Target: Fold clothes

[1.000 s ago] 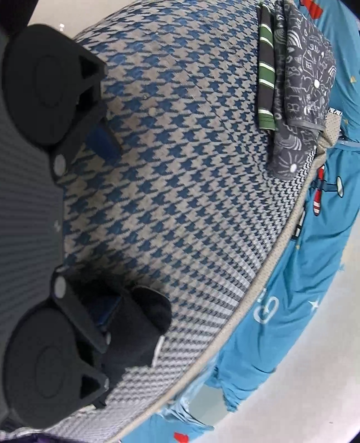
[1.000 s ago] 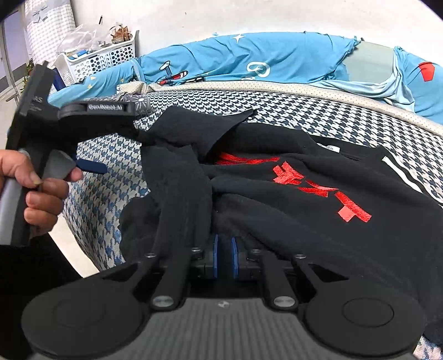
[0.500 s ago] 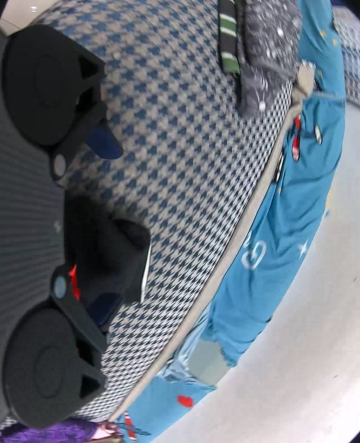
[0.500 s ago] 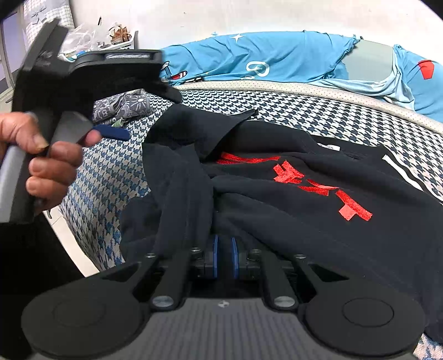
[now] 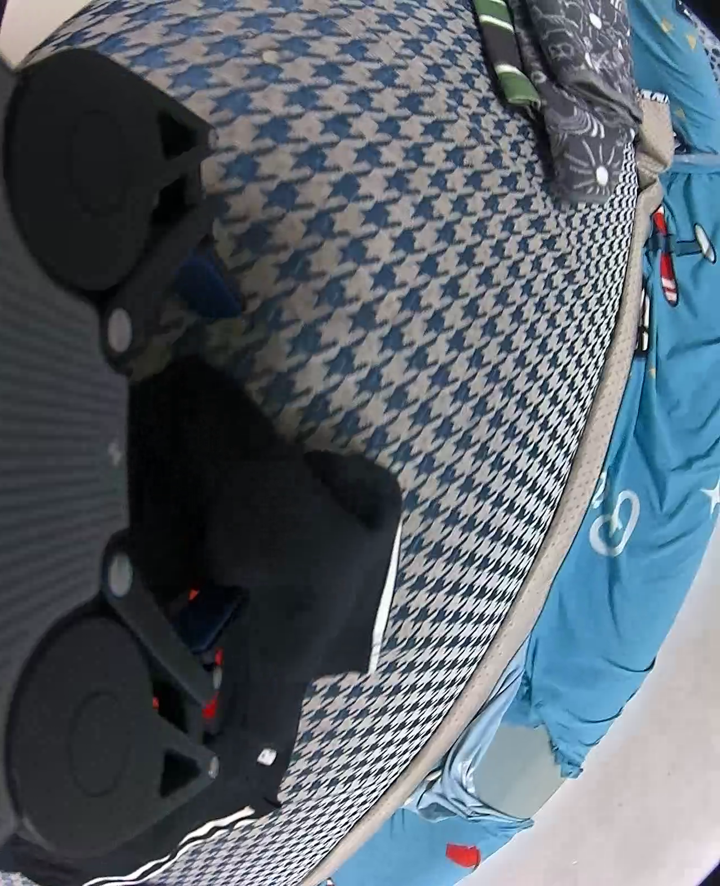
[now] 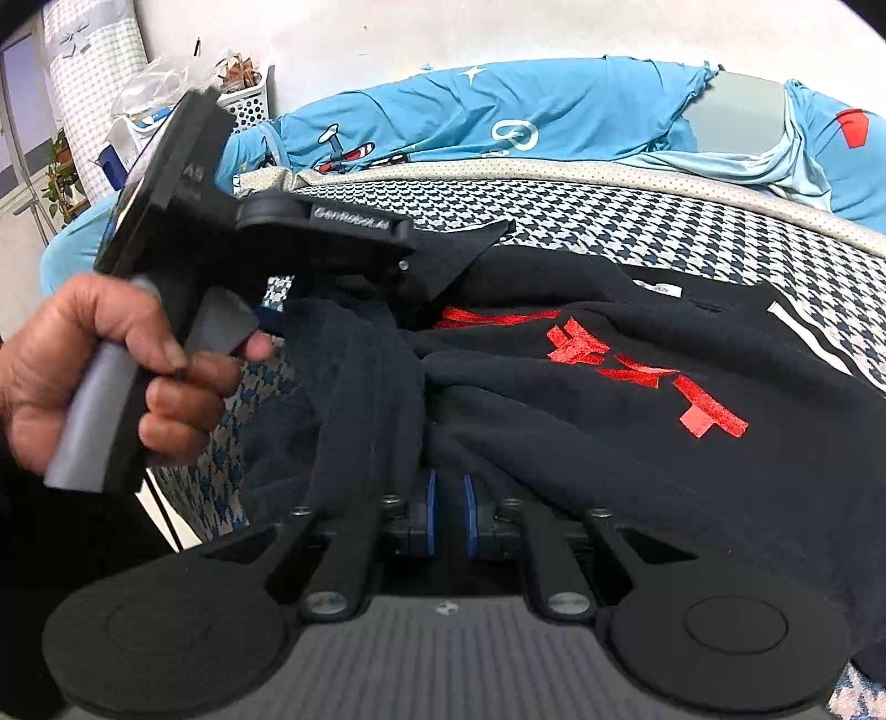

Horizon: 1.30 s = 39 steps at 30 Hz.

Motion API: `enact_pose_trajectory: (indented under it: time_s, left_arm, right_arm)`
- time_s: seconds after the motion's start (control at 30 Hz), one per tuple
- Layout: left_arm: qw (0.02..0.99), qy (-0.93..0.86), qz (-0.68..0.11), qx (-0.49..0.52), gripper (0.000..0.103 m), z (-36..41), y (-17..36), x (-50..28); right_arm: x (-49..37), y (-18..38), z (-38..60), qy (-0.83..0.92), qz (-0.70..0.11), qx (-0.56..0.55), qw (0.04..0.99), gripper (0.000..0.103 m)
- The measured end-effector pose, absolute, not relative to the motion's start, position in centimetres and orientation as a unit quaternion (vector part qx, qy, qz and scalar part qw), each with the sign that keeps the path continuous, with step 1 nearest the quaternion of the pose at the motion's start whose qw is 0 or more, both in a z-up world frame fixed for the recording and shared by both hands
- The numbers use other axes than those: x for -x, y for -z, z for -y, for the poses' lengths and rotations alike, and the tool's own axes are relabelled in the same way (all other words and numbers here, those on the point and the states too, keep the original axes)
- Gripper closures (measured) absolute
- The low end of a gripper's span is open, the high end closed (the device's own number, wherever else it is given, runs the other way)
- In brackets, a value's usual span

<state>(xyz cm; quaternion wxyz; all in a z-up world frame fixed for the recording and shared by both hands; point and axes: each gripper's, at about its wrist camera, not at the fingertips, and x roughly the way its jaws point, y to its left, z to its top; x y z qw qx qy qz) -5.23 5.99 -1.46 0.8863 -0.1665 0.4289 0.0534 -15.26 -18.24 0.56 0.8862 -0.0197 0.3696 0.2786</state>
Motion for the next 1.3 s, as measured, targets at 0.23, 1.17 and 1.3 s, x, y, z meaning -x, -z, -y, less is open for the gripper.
enact_pose_trajectory:
  time_s: [0.23,1.17,1.3]
  left_arm:
    - [0.889,-0.065,-0.426,0.154,0.000,-6.5,1.7,6.1]
    - [0.872,-0.130,-0.410,0.235,0.000,-11.2,0.9,7.3]
    - [0.870,-0.148,-0.405,0.239,0.000,-11.7,0.9,7.3]
  right_arm:
    - [15.3,-0.6,18.3,-0.279,-0.372,0.015,0.885,0.091]
    - [8.2,-3.5,24.8,-0.253,-0.378,0.056,0.889,0.079]
    - [6.4,-3.2,26.3,-0.223,-0.381,0.035,0.897,0.079]
